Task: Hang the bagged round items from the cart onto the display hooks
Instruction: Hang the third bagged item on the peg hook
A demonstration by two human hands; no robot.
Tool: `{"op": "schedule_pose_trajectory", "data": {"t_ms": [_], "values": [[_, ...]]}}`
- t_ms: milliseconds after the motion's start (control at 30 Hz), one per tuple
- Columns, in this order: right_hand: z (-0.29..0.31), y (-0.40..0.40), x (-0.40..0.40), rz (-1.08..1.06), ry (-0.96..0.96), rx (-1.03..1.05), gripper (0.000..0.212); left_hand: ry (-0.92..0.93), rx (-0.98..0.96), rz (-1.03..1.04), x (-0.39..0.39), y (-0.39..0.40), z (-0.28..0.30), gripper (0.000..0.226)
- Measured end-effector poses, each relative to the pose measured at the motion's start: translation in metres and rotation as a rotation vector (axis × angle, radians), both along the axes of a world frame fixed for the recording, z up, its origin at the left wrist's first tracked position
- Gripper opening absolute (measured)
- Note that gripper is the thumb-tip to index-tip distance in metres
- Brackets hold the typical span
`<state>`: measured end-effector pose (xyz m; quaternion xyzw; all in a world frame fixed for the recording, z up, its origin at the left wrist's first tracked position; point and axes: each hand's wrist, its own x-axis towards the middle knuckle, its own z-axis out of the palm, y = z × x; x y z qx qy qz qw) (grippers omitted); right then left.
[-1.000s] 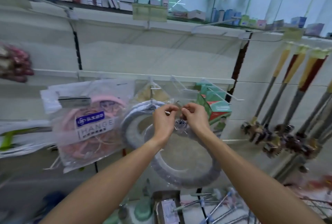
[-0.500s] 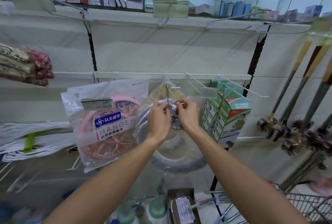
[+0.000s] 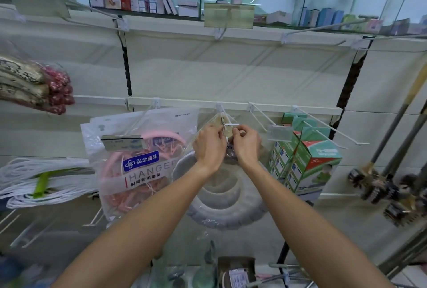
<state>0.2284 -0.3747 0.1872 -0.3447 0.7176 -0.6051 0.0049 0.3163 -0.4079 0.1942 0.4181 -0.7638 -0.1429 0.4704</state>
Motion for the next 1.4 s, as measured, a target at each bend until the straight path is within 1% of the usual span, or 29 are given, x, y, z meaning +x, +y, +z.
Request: {"op": "schedule_pose_trajectory", "data": {"t_ms": [100,233,367,467,533,567,633,733,867,1033,1233,1400], "values": [[-0.001,-0.012,-0.01,0.031,-0.047,-0.037,0.02,-0.032,0.008,0.031,-0.009,-0.008,0.001,0.018],[-0.007,-0.028,-0.021,0.048,-0.093,-0.03,0.014,-0.035,0.048,0.026,-0.019,-0.025,-0.003,0.018],[-0.014,-0.039,-0.03,0.07,-0.119,-0.025,0.014,-0.033,0.067,0.017,-0.023,-0.031,-0.006,0.02],[-0.016,-0.046,-0.036,0.082,-0.166,-0.004,0.013,-0.042,0.073,0.019,-0.027,-0.034,-0.007,0.018],[-0.019,-0.05,-0.039,0.095,-0.183,0.015,0.016,-0.035,0.093,0.022,-0.032,-0.038,-0.01,0.018],[-0.024,-0.054,-0.041,0.105,-0.181,0.026,0.022,-0.019,0.108,0.023,-0.034,-0.041,-0.014,0.019],[-0.032,-0.059,-0.047,0.114,-0.138,0.062,0.029,0.014,0.147,0.015,-0.037,-0.048,-0.023,0.018],[-0.037,-0.054,-0.043,0.147,-0.061,0.103,0.028,0.094,0.199,-0.08,-0.04,-0.055,-0.033,0.007],[-0.036,-0.047,-0.038,0.183,0.074,0.123,0.016,0.163,0.237,-0.199,-0.044,-0.06,-0.036,0.018],[-0.034,-0.042,-0.038,0.198,0.144,0.144,0.023,0.224,0.273,-0.278,-0.045,-0.065,-0.034,0.015],[-0.033,-0.038,-0.037,0.214,0.16,0.101,0.02,0.295,0.241,-0.34,-0.039,-0.063,-0.032,0.011],[-0.037,-0.04,-0.037,0.204,0.156,0.128,0.013,0.274,0.267,-0.352,-0.038,-0.063,-0.032,0.014]]}}
